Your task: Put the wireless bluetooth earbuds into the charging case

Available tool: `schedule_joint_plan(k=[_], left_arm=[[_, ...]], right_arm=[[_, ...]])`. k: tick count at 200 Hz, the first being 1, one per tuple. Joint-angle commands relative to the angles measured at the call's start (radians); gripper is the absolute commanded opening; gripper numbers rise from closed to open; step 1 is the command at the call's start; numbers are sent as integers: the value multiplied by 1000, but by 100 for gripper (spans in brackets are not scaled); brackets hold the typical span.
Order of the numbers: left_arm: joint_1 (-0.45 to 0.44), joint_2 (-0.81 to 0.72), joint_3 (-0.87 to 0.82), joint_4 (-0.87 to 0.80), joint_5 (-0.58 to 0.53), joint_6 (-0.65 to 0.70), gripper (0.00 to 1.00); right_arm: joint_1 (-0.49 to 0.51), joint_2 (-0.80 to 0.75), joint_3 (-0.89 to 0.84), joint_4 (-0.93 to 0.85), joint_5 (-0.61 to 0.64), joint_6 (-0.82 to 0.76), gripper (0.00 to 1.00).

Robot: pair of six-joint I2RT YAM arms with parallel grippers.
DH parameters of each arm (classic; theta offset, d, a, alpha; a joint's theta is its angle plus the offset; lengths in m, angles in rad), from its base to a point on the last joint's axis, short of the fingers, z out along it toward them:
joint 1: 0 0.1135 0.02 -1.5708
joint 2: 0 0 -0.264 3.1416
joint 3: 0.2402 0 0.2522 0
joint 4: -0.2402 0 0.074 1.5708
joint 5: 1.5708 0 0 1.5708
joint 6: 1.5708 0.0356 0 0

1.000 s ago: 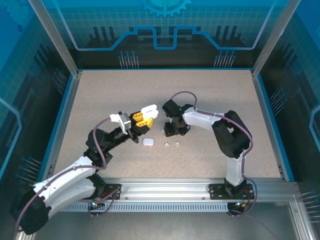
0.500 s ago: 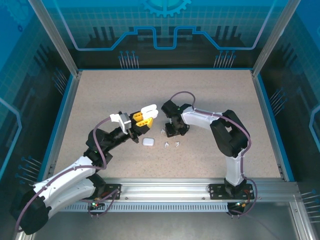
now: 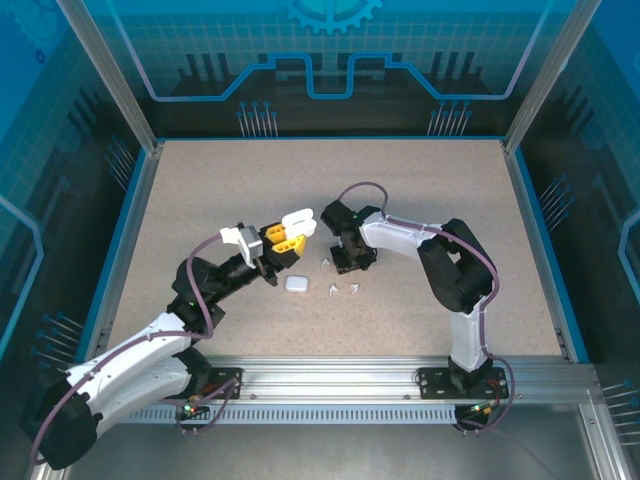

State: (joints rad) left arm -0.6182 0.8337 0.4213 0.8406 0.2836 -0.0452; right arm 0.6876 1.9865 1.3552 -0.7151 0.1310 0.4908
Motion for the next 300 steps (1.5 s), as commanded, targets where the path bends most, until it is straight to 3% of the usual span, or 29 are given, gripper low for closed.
schedule_joint_plan(k=[1, 87, 166, 231, 260, 300], left_arm=[[-5, -21, -14, 10, -18, 22, 6], [-5, -20, -17, -6, -24, 18, 6], [-5, 41, -22, 22, -25, -64, 6], [-6, 169, 13, 105, 7, -134, 5], [-8, 214, 25, 146, 18, -160, 5], [-17, 229, 32, 150, 21, -165, 5]], right_arm=[[29, 15, 13, -32, -24, -4, 31], [28, -123, -26, -6, 48, -41, 28], [7, -531, -158, 145, 109, -188, 25], [3, -839, -196, 349, -21, -332, 26], [9, -892, -186, 431, -130, -339, 25], [56, -892, -173, 497, -180, -354, 25]])
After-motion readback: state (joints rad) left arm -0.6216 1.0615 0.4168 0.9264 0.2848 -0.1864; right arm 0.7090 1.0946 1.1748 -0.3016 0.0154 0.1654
